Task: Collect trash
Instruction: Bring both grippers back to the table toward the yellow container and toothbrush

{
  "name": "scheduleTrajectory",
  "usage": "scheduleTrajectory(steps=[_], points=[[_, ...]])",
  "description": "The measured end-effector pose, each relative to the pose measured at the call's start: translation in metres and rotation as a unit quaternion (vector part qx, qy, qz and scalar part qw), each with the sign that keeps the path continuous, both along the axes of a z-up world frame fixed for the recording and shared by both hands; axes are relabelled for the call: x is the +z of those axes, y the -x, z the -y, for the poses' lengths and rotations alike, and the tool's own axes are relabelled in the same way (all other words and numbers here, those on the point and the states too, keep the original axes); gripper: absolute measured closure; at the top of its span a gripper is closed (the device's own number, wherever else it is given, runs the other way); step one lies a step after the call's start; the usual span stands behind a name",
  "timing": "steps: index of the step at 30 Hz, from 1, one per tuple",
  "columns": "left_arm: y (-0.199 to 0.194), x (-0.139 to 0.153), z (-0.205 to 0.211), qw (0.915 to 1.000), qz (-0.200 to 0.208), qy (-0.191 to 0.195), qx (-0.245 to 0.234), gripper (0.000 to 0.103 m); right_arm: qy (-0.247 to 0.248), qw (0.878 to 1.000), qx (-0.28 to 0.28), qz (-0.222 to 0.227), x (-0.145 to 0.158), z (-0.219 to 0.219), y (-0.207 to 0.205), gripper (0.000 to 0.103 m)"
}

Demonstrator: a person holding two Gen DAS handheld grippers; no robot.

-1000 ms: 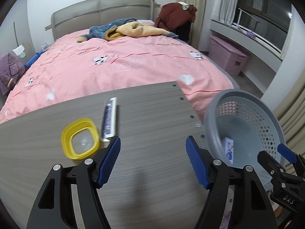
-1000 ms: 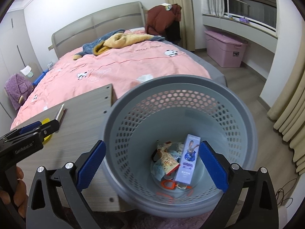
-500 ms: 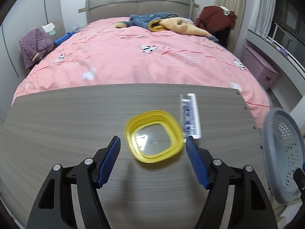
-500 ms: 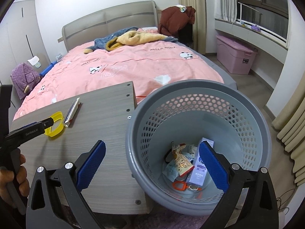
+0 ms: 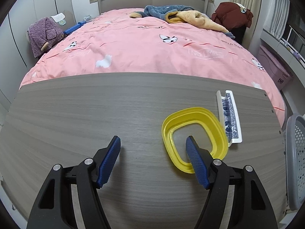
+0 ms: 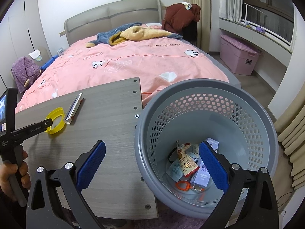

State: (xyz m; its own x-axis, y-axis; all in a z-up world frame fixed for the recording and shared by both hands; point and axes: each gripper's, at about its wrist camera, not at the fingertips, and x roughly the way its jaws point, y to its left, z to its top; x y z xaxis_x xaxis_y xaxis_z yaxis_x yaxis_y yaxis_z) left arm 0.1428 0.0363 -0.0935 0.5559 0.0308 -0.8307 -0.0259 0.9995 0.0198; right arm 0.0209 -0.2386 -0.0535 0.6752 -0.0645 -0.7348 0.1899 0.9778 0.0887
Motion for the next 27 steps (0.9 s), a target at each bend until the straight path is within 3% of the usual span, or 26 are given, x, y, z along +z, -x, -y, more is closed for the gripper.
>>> scheduleTrajectory(steps=[20,27], points=[[0.0,0.001,-0.043,0.9988,0.004,-0.019,0.045,0.035,-0.002,1.0,0.018,-0.004,-0.001,-0.016,-0.003,0.006],[0.01,0.011,-0.054,0.999,0.011,-0.005,0.044,0.035,-0.007,0.999,0.034,-0.006,-0.004,-0.029,-0.008,0.006]])
